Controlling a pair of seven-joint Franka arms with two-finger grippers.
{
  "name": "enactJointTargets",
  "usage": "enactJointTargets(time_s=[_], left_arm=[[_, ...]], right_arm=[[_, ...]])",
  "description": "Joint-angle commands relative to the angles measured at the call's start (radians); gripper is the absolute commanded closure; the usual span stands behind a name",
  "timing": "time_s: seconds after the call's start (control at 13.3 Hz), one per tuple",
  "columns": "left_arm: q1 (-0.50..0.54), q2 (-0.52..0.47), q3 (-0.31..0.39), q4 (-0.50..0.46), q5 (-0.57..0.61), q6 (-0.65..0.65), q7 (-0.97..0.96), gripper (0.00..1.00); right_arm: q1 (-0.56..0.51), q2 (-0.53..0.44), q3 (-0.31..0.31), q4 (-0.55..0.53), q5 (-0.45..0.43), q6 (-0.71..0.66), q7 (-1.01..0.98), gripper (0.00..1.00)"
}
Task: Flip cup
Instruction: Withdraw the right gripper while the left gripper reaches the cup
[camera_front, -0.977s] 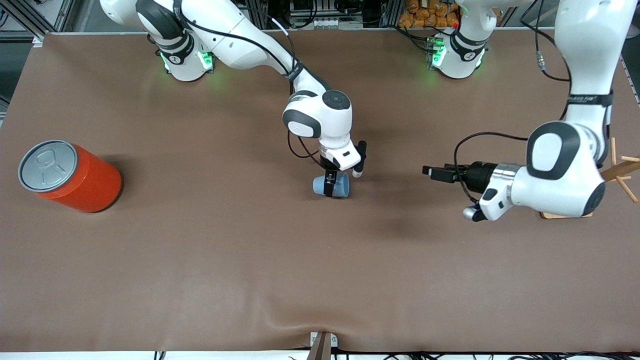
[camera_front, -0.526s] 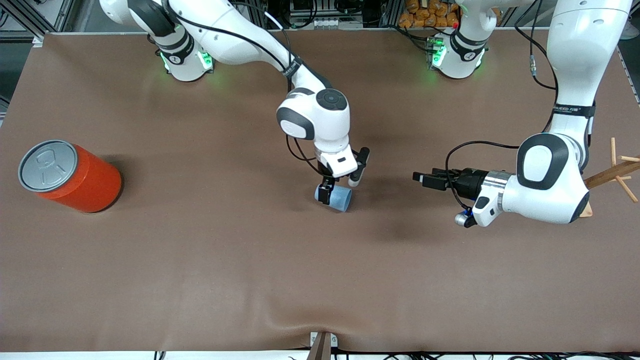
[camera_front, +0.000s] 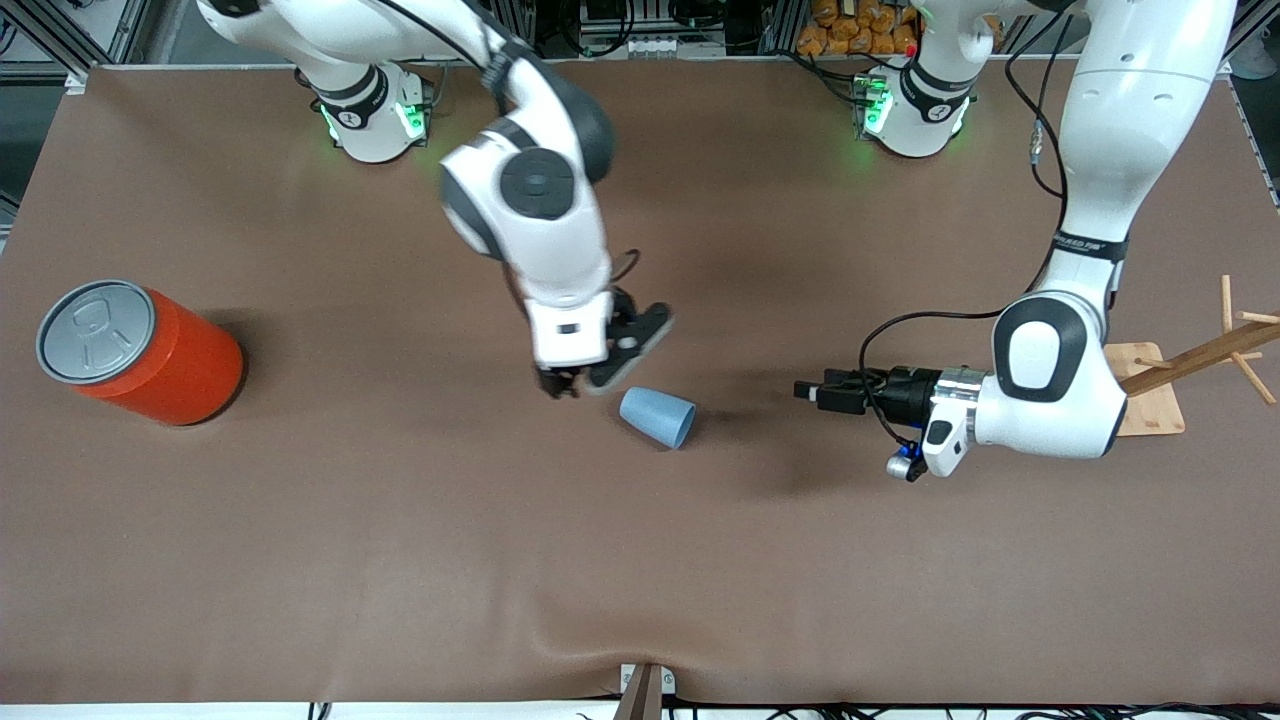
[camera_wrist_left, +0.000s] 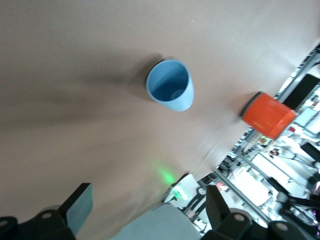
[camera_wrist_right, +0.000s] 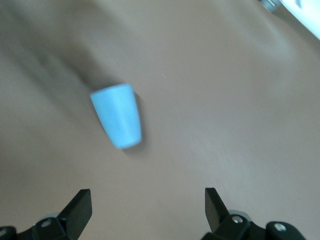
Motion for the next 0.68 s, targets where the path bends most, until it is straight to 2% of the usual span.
enactJointTargets(time_s=[0.0,0.23,0.45,0.6], left_arm=[[-0.046,0.083,-0.002,0.117,-0.068,0.064,0.012,0.00],[-0.096,0.144,-0.004,0.196,-0.131,0.173,0.053,0.00],[-0.150,0.189,-0.002,0.217,-0.228,0.280,0.196,0.00],[-0.172,0.209,-0.002,0.217,-0.268,0.297,0.280,0.01]], right_arm=[[-0.130,-0.080,0.014,-0.034,0.098,-0.123,0.009,0.00],[-0.270,-0.115,0.015,-0.034,0.132,-0.262,0.008,0.00],[-0.342,-0.132,0.010,-0.035,0.129,-0.354,0.009,0.00],[-0.381,-0.132,0.010,-0.057,0.129,-0.390,0.009,0.00]])
